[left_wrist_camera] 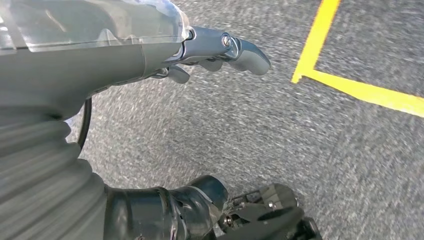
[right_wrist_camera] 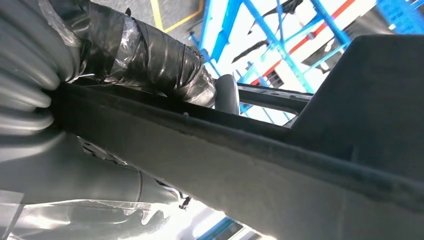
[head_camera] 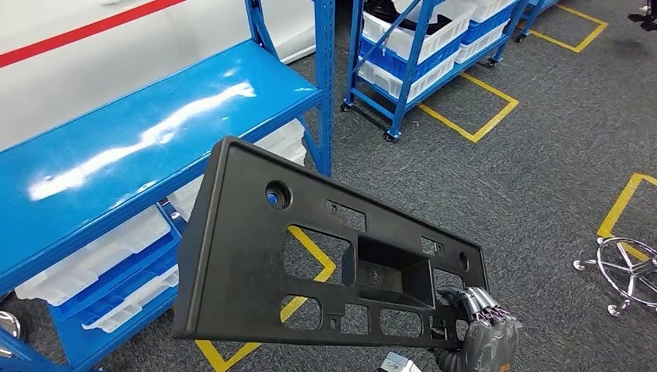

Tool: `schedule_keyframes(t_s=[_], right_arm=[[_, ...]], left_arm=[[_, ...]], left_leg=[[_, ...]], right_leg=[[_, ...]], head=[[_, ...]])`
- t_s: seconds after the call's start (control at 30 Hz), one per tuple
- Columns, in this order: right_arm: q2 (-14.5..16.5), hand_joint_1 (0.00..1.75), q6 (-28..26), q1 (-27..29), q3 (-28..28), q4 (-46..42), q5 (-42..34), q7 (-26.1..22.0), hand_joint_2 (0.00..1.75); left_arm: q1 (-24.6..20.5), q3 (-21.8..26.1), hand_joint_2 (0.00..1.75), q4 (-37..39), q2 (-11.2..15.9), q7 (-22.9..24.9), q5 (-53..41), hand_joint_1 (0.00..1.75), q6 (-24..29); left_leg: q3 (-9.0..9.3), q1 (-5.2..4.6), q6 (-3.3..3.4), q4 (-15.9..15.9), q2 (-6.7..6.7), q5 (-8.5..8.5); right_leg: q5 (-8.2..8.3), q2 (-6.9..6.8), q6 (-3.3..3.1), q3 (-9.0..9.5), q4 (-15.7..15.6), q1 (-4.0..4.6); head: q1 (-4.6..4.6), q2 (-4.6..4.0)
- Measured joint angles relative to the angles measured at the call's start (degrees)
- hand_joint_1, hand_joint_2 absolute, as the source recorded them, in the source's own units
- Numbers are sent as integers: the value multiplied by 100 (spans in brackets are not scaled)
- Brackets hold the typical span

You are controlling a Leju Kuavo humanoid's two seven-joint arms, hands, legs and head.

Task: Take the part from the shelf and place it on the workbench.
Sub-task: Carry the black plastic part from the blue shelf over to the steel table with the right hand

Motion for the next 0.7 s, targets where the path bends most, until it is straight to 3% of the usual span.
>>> schedule_keyframes(t_s=[0.07,0.13,0.23,0.3,0.37,0.4,0.43,0.47,0.53,0.6,0.67,0.7], right_arm=[[30,166,0,-3,-23,-8,-22,-43,175],[59,166,0,-4,-38,-25,-29,-60,175],[98,166,0,3,-62,-45,-42,-84,175],[133,166,0,2,-75,-59,-50,-103,175],[168,166,0,-2,-80,-67,-61,-119,175],[179,166,0,-2,-81,-66,-67,-125,175],[185,166,0,0,-83,-64,-71,-131,175],[190,166,0,1,-84,-62,-73,-136,175],[202,166,0,3,-86,-60,-78,-147,175],[216,166,0,0,-88,-60,-89,-166,175],[228,166,0,3,-91,-60,-103,-192,175],[234,166,0,10,-93,-60,-109,-203,175]], left_arm=[[-6,-1,175,0,-3,-3,-2,0,-1],[-12,-2,175,1,-4,-6,-2,0,-1],[-26,-5,175,1,-5,-10,-2,0,0],[-34,-10,175,1,-6,-19,-2,0,1],[-25,-16,175,1,-6,-26,-1,0,1],[-17,-19,175,2,-6,-26,0,0,1],[-9,-20,175,2,-6,-27,1,0,1],[-4,-21,175,2,-6,-29,2,0,1],[-5,-22,175,2,-6,-35,4,0,2],[-3,-25,175,2,-4,-34,4,0,3],[-7,-30,175,2,-2,-26,2,0,4],[-13,-32,175,2,-2,-23,2,0,5]], left_leg=[[4,-16,-50,63,104,-56],[10,-42,-109,111,180,-101],[23,-35,-187,135,242,-139],[-65,-7,-246,355,34,-333],[-357,14,-288,1024,-199,-722],[-522,18,-300,1394,-231,-877],[-650,20,-307,1678,-243,-959],[-674,22,-306,1727,-246,-905],[-442,33,-284,1216,-300,-522],[-114,54,-247,483,-557,-203],[10,51,-213,177,-738,-154],[13,42,-196,147,-713,-147]], right_leg=[[263,-212,-28,401,-724,18],[326,-338,-87,577,-1071,53],[356,-203,-177,550,-1096,63],[396,-106,-243,541,-1134,35],[419,1,-277,524,-1144,27],[423,62,-283,516,-1142,31],[425,131,-286,512,-1139,34],[426,201,-286,512,-1133,34],[427,348,-281,520,-1114,32],[435,485,-254,508,-1093,29],[472,603,-180,455,-1090,14],[499,662,-133,429,-1099,5]], head=[[-1,0],[-2,0],[-2,0],[-4,0],[-5,0],[-5,0],[-4,0],[-4,0],[-4,0],[-3,0],[-4,0],[-4,0]])
